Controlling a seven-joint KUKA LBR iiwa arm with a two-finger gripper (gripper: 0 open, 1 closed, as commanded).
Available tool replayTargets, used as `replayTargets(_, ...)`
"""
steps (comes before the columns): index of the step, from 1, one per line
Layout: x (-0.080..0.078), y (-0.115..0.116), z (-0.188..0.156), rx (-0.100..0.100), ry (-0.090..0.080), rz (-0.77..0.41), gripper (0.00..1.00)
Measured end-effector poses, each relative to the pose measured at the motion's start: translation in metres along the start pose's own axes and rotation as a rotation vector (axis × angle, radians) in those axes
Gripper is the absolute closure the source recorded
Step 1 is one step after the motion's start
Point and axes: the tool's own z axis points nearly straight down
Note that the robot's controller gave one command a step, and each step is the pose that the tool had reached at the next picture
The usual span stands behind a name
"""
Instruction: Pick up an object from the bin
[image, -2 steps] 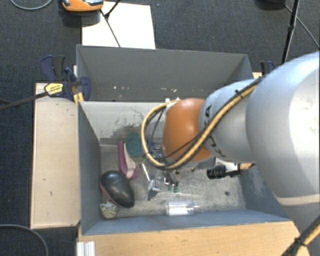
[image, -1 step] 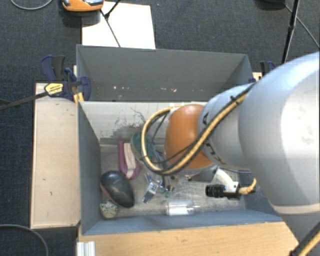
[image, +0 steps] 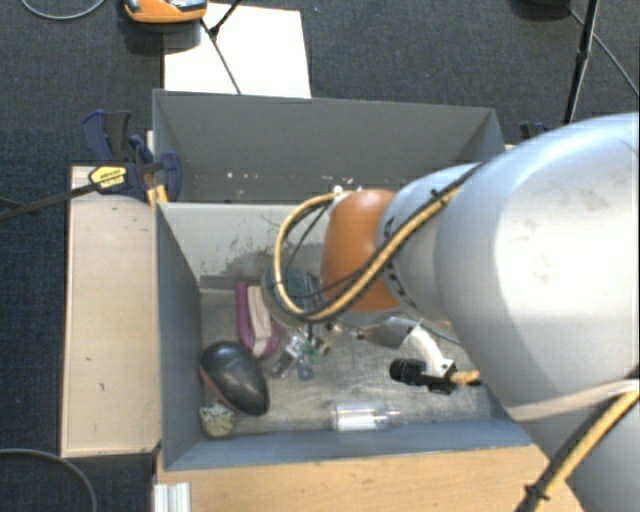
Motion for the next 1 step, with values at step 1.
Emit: replayTargets(1,-0.0402,0.0198,-0.0009,0.000,-0.007,-0.731,0.00)
